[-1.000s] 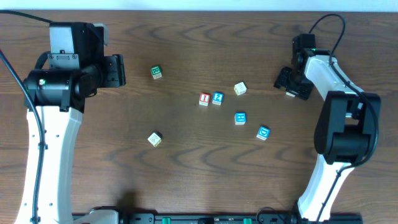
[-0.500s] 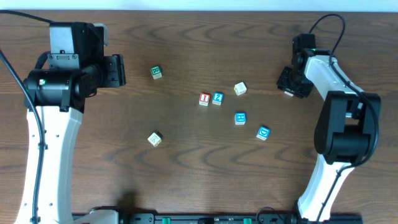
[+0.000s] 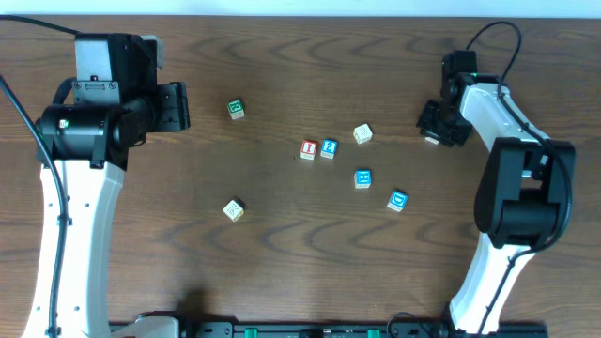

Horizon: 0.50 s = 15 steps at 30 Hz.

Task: Spell out Ai2
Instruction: 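Carry the 'A' block with the right gripper and place it left of 'I'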

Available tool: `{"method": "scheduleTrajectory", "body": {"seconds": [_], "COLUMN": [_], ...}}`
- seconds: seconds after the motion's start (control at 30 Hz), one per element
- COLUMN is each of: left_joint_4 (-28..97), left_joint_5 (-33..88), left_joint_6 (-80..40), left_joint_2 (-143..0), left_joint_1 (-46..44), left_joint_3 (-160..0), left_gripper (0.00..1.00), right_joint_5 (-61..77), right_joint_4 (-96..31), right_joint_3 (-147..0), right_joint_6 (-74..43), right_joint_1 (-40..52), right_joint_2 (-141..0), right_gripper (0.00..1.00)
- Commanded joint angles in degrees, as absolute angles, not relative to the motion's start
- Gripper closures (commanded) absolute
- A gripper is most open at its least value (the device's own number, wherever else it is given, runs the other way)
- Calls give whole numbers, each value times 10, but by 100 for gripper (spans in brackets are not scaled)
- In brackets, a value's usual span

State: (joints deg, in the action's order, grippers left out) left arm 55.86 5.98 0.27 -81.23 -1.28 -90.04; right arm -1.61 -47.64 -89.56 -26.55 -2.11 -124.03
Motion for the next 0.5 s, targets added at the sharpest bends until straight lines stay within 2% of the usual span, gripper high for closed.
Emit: {"method": "scheduleTrajectory", "body": {"seconds": [0.0, 0.13, 0.33, 0.47], "left_joint_4": [561, 573, 568, 566], "left_joint_5": [55, 18, 43, 48], "left_joint_6": [11, 11, 11, 11], "left_joint_2": [-818, -816, -811, -812], "left_joint_1": [-10, 12, 109, 150], "left_joint_3": [-901, -901, -901, -901], "left_gripper": [32, 36, 35, 34], "right_joint_5": [54, 75, 75, 73], "right_joint_4": [-487, -521, -595, -580], "right_joint_3": [-912, -975, -1131, -1158], "right_joint_6": [-256, -256, -259, -336], "right_joint_1": [6, 89, 238, 345], "right_joint_2": [-1247, -1241, -1241, -1246], "right_gripper": [99, 99, 99, 99]}}
